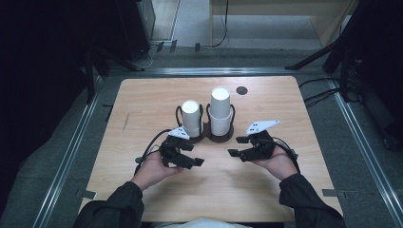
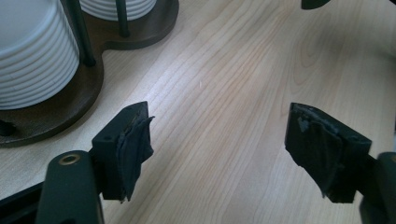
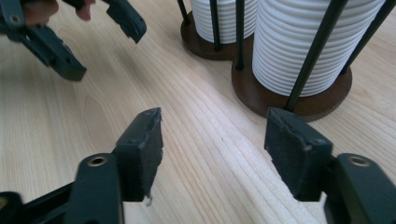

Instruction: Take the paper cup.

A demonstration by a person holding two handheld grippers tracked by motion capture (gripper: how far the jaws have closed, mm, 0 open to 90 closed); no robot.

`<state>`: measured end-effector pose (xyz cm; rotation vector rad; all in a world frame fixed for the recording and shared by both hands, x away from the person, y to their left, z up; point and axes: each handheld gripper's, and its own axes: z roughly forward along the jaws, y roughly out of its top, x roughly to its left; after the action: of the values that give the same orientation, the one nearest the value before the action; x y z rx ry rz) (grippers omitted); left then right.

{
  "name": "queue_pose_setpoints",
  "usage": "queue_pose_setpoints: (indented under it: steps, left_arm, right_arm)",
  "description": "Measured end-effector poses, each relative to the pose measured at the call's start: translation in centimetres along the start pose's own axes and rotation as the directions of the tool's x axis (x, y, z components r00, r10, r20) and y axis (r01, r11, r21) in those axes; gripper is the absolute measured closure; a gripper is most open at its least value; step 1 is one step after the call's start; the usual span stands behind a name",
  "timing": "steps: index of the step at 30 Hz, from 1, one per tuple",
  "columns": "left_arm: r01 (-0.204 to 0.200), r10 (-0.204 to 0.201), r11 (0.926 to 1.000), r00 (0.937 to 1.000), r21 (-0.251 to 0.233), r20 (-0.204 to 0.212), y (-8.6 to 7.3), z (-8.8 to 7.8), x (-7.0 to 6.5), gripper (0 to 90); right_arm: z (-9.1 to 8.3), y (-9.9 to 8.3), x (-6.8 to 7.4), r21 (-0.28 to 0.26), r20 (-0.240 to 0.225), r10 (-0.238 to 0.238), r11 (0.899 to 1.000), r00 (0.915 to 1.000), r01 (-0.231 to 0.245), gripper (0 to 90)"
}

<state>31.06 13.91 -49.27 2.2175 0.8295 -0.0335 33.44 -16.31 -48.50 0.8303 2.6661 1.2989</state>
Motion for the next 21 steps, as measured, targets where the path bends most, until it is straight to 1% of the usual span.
queue_pose_setpoints:
  steps: [1, 2, 3, 5, 6, 9, 11, 12, 14, 16, 18, 19, 20, 21]
  left_arm:
    - [0.000, 0.000, 1.0000, 1.0000, 0.000, 0.000, 0.0, 0.0, 0.0, 22.8]
    - [-0.007, 0.007, 0.9999, 1.0000, 0.013, -0.004, 0.0, 0.1, -0.1, 22.8]
    - [-0.006, 0.006, 0.9999, 1.0000, 0.016, -0.002, 0.0, 0.1, -0.1, 23.2]
    - [-0.002, 0.002, 0.9998, 1.0000, 0.021, 0.004, 0.1, 0.1, -0.2, 24.0]
    - [-0.017, 0.016, 0.9998, 0.9996, 0.014, 0.021, 0.1, -0.1, -0.3, 24.0]
    - [-0.026, 0.026, 0.9997, 0.9995, 0.004, 0.016, 0.2, -0.3, -0.3, 24.6]
    - [-0.024, 0.024, 0.9997, 0.9996, 0.003, 0.016, 0.1, -0.4, -0.3, 24.8]
    - [-0.019, 0.019, 0.9998, 0.9998, 0.010, 0.004, 0.1, -0.4, -0.2, 25.3]
    - [-0.018, 0.018, 0.9997, 0.9998, 0.013, -0.001, 0.1, -0.5, -0.1, 25.5]
    - [-0.004, 0.004, 0.9999, 0.9999, 0.011, 0.010, 0.0, -0.6, 0.1, 27.3]
    - [-0.003, 0.003, 0.9999, 1.0000, 0.016, 0.009, 0.0, -0.7, 0.2, 28.5]
    - [-0.003, 0.003, 0.9999, 1.0000, 0.016, 0.009, 0.0, -0.7, 0.2, 28.5]
    - [-0.004, 0.004, 0.9999, 1.0000, 0.016, 0.008, 0.0, -0.7, 0.1, 28.5]
    - [-0.010, 0.010, 0.9999, 0.9999, 0.013, 0.005, 0.0, -0.8, 0.1, 28.5]
  right_arm:
    - [0.0, -0.1, 0.0, 0.003, -0.004, 0.004, 1.000, 1.0000, -0.004, 39.0]
    - [0.0, -0.1, -0.1, 0.004, -0.010, 0.005, 1.000, 0.9999, -0.005, 38.9]
    - [0.1, 0.0, -0.1, 0.010, -0.018, 0.009, 1.000, 0.9998, -0.008, 39.0]
    - [0.0, 0.2, 0.0, 0.033, -0.023, -0.005, 0.999, 0.9997, 0.006, 39.1]
    - [0.0, 0.3, 0.1, 0.036, -0.026, -0.014, 0.999, 0.9996, 0.015, 38.7]
    - [-0.2, 0.5, 0.3, 0.026, -0.050, -0.018, 0.999, 0.9986, 0.019, 33.8]
    - [-0.3, 0.6, 0.4, 0.028, -0.050, -0.021, 0.999, 0.9985, 0.023, 32.9]
    - [-0.3, 0.7, 0.6, 0.026, -0.055, -0.033, 0.999, 0.9980, 0.034, 26.4]
    - [-0.3, 0.6, 0.6, 0.029, -0.057, -0.032, 0.999, 0.9979, 0.034, 25.3]
    - [-0.2, 0.6, 0.7, 0.059, -0.060, -0.040, 0.997, 0.9974, 0.044, 25.6]
    - [0.0, 0.8, 1.0, 0.082, -0.057, -0.043, 0.996, 0.9975, 0.047, 26.5]
    - [0.0, 0.8, 1.0, 0.082, -0.057, -0.043, 0.996, 0.9975, 0.047, 26.5]
    - [0.0, 0.9, 1.0, 0.084, -0.063, -0.035, 0.996, 0.9974, 0.041, 27.5]
    - [-0.1, 1.1, 1.1, 0.086, -0.071, -0.018, 0.996, 0.9973, 0.024, 29.8]
